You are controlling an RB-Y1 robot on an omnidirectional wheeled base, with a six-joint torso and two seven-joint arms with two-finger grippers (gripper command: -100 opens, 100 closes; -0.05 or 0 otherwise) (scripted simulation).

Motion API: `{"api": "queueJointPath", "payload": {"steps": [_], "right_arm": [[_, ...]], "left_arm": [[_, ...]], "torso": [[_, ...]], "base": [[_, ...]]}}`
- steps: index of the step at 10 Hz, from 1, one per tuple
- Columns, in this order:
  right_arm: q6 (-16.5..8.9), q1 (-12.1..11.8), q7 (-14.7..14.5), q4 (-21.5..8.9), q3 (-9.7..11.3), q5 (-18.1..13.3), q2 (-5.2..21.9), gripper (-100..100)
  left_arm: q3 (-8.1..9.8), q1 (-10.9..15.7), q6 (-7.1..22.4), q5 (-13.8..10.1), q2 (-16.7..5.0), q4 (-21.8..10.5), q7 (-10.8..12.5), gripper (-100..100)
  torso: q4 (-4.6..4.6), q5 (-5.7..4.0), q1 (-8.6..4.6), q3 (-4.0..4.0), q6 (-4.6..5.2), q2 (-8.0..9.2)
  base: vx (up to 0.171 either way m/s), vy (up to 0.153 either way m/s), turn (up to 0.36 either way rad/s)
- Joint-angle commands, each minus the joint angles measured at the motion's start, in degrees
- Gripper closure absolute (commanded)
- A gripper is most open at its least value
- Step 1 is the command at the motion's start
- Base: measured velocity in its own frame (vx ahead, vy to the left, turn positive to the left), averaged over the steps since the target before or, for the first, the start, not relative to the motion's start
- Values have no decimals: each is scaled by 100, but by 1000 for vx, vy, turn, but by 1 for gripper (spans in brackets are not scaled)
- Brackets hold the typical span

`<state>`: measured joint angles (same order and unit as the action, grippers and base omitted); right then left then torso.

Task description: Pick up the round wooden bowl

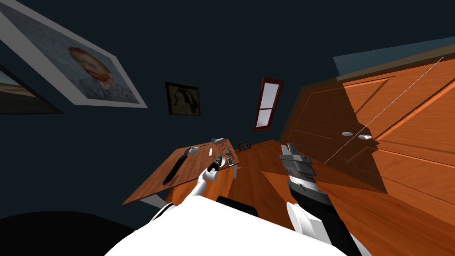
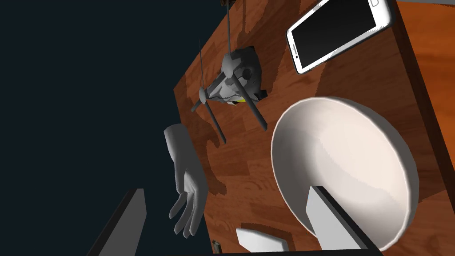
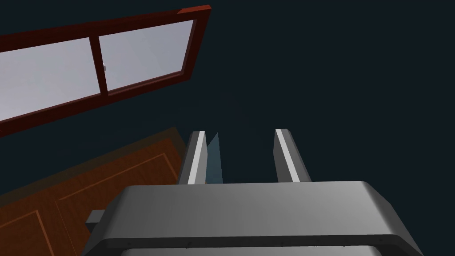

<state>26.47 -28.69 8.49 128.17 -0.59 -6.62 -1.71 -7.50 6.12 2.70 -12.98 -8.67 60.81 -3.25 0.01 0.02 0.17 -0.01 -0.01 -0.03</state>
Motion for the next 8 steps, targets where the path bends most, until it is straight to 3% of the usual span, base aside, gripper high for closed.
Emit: {"api": "queueJointPath", "payload": {"steps": [1,4,5,8], "right_arm": [[0,0,0,0,0,0,0,0],[0,-1,0,0,0,0,0,0],[0,0,0,0,0,0,0,0],[0,-1,0,0,0,0,0,0]], "left_arm": [[18,67,189,-14,-11,-187,5,-100],[84,356,592,-42,11,-799,4,-100],[84,356,632,-42,11,-799,4,-100],[162,617,1051,-63,40,-1265,2,-100]], "torso": [[0,0,0,0,0,0],[-1,0,-2,-1,-2,-1],[0,0,-1,-1,-1,-2],[-1,1,3,-2,-3,-3]], "base": [[-1,37,-60],[4,38,-91],[5,41,-65],[8,49,-103]]}}
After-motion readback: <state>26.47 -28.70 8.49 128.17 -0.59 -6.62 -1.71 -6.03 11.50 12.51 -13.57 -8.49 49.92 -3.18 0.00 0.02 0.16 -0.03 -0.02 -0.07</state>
